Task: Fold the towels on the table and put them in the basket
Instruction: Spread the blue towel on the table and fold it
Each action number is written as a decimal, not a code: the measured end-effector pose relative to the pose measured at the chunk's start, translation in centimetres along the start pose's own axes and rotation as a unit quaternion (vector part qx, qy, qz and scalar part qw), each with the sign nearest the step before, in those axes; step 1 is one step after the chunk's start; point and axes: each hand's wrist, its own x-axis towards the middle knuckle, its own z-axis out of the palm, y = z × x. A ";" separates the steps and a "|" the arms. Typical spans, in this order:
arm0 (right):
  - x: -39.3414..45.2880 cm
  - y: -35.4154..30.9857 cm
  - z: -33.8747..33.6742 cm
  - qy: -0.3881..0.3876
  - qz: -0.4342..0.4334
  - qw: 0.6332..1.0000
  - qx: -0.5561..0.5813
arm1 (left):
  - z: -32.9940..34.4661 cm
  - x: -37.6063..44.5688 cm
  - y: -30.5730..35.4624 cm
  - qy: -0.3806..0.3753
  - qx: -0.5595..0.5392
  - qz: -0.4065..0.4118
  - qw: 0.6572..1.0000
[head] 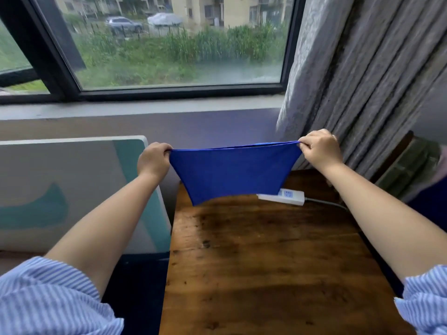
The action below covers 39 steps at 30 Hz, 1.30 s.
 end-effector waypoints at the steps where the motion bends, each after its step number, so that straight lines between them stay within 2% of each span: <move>1: -0.8 0.3 0.2 -0.017 -0.024 0.999 0.014 | 0.1 -0.8 -0.8 -0.013 0.011 0.018 1.000; 5: -6.4 0.7 1.7 -0.091 -0.124 0.988 0.024 | 1.9 -5.0 -4.6 -0.124 0.072 0.070 0.987; 7: -9.4 0.3 2.6 -0.141 -0.144 0.979 0.026 | 2.9 -7.4 -5.8 -0.198 0.093 0.081 0.972; 9: -12.0 -0.2 3.0 -0.249 -0.096 0.964 0.002 | 3.8 -9.7 -6.6 -0.278 0.110 0.085 0.950; 11: -14.9 -0.4 3.7 -0.364 -0.036 0.931 -0.016 | 4.7 -12.0 -7.3 -0.359 0.122 0.085 0.921; 13: -17.7 -0.6 4.1 -0.444 0.004 0.896 -0.024 | 5.5 -14.1 -8.0 -0.431 0.127 0.079 0.890; 16: -21.6 -1.1 4.6 -0.521 0.047 0.852 -0.009 | 6.5 -17.3 -8.8 -0.525 0.143 0.068 0.836; 20: -25.8 -1.5 5.0 -0.580 0.086 0.810 0.009 | 7.6 -21.0 -9.8 -0.591 0.138 0.049 0.793; 24: -29.6 -2.0 5.1 -0.607 0.107 0.787 0.036 | 8.1 -24.1 -11.3 -0.623 0.124 0.019 0.772; 29: -32.6 -2.9 5.6 -0.622 0.142 0.768 0.057 | 8.4 -26.6 -12.8 -0.627 0.103 -0.007 0.772; 32: -33.6 -2.7 6.0 -0.553 0.257 0.780 0.140 | 8.8 -27.3 -13.7 -0.598 0.065 -0.040 0.798; 34: -33.6 -2.3 6.1 -0.480 0.335 0.780 0.220 | 9.0 -27.1 -14.1 -0.553 0.002 -0.096 0.828; 37: -32.0 -1.9 6.4 -0.397 0.381 0.778 0.303 | 9.3 -25.7 -14.0 -0.471 -0.111 -0.191 0.854; 39: -30.2 -1.6 7.0 -0.356 0.396 0.779 0.331 | 9.7 -24.3 -13.5 -0.425 -0.151 -0.214 0.867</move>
